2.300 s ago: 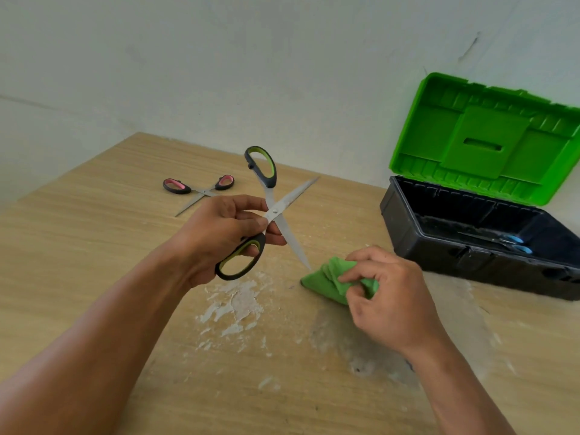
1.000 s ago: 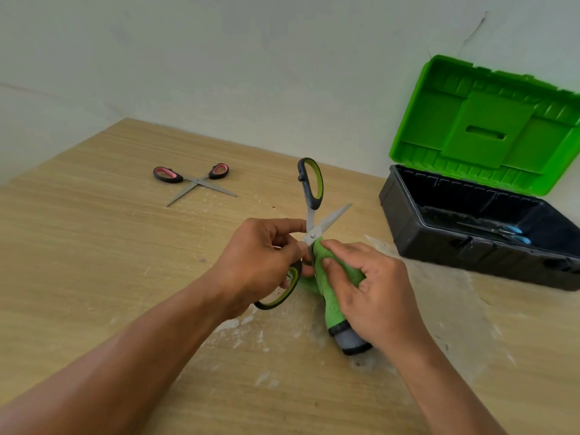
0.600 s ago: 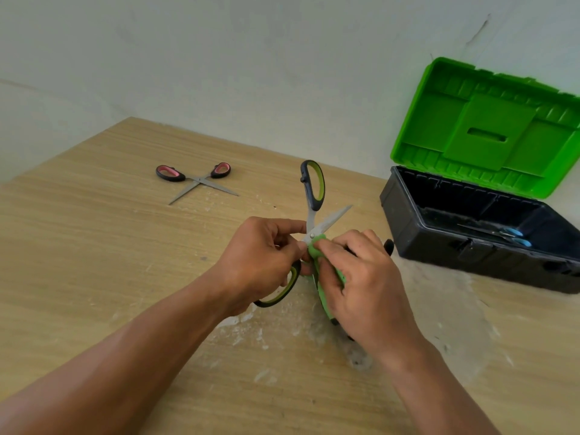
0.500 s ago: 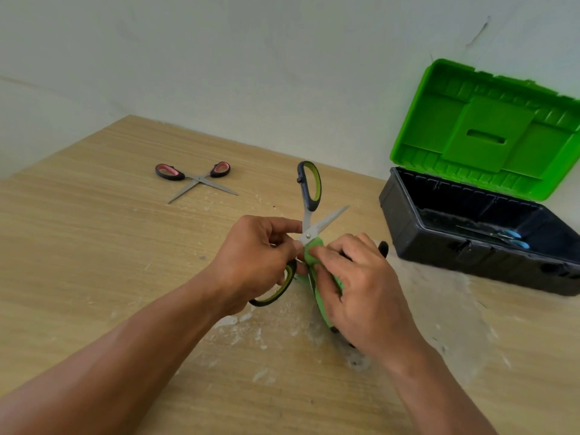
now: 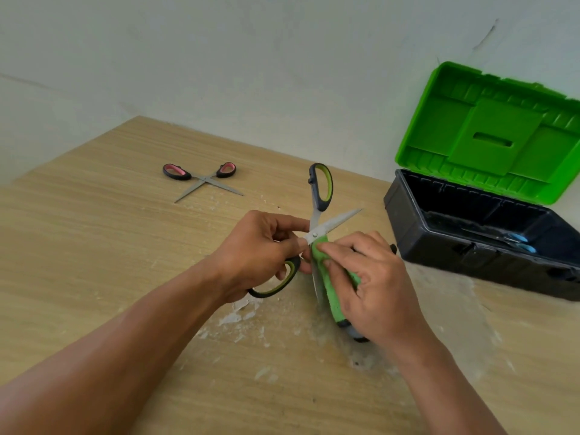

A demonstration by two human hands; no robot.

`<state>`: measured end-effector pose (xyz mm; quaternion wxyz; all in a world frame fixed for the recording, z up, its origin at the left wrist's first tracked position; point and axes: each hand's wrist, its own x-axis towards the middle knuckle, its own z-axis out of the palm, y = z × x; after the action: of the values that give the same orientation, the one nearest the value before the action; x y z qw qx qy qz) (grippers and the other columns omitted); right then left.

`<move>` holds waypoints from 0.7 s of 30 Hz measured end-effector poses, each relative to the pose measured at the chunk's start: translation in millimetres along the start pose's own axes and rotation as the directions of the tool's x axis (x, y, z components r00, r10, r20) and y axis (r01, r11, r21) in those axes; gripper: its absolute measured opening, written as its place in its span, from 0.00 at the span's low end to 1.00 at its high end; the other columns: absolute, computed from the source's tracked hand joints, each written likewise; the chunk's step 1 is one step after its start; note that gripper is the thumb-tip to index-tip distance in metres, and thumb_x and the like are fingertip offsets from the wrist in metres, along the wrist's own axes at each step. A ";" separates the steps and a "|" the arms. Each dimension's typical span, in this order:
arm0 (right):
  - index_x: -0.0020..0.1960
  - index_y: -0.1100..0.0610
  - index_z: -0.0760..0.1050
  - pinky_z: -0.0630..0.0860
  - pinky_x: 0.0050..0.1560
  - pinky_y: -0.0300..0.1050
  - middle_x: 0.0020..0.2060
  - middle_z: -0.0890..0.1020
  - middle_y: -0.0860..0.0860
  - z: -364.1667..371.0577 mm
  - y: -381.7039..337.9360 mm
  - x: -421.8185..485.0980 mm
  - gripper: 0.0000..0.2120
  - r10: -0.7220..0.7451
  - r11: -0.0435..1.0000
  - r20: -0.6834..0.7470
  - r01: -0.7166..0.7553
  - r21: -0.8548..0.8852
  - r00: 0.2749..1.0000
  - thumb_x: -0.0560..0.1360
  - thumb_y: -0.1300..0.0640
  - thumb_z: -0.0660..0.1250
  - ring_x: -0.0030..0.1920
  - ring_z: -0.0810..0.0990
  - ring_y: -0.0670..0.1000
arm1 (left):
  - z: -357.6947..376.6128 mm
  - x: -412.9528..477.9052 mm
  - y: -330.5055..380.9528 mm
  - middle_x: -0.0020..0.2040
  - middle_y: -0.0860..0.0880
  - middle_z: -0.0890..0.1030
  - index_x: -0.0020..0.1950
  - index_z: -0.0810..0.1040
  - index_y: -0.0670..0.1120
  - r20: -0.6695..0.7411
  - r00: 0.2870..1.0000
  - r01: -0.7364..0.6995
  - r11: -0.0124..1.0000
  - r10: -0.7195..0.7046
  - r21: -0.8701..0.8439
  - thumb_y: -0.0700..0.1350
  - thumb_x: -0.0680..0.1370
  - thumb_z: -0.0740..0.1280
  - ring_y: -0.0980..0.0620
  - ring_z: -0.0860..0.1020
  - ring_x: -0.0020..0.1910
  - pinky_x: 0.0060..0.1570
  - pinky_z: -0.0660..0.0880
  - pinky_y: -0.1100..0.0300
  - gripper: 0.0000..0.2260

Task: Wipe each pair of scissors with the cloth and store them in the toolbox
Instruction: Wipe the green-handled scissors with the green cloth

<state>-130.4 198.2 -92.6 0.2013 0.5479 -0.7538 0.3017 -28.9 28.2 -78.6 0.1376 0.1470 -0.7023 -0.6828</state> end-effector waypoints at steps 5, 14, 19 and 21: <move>0.59 0.55 0.85 0.78 0.46 0.46 0.46 0.82 0.47 -1.2 -4.1 -5.5 0.11 -0.025 0.997 0.129 0.015 0.076 0.991 0.79 0.55 0.67 0.47 0.79 0.46 | -8.6 0.9 2.4 0.37 0.44 0.86 0.55 0.82 0.48 -0.046 0.999 -0.007 1.000 0.007 -0.002 0.34 0.79 0.66 0.43 0.86 0.40 0.28 0.76 0.62 0.11; 0.59 0.59 0.83 0.78 0.38 0.48 0.46 0.78 0.50 0.6 -7.7 -4.7 0.13 -0.033 0.999 0.118 0.029 0.042 0.992 0.81 0.56 0.64 0.42 0.78 0.49 | -6.4 2.0 -3.3 0.40 0.43 0.87 0.61 0.81 0.45 -0.014 1.000 0.007 0.999 -0.007 0.054 0.35 0.79 0.67 0.47 0.86 0.38 0.34 0.78 0.59 0.12; 0.59 0.60 0.83 0.78 0.41 0.46 0.46 0.79 0.50 3.2 -7.0 0.7 0.12 -0.017 0.999 0.100 0.013 0.035 0.995 0.80 0.58 0.66 0.44 0.78 0.49 | -5.2 4.4 -7.5 0.38 0.43 0.86 0.59 0.83 0.47 -0.001 1.000 -0.015 0.997 0.015 0.074 0.36 0.79 0.67 0.44 0.86 0.41 0.53 0.81 0.42 0.12; 0.59 0.58 0.84 0.78 0.40 0.46 0.46 0.78 0.49 -0.8 -5.3 -3.8 0.11 -0.033 0.996 0.148 0.020 0.088 0.988 0.79 0.58 0.67 0.43 0.78 0.48 | -5.8 2.5 -7.7 0.39 0.43 0.86 0.60 0.83 0.46 0.003 1.000 -0.017 0.997 0.017 0.071 0.36 0.79 0.66 0.43 0.86 0.42 0.53 0.81 0.42 0.12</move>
<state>-124.2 200.3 -93.2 0.1243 0.5870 -0.7459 0.2892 -28.7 21.7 -86.1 0.1372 0.1447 -0.7276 -0.6563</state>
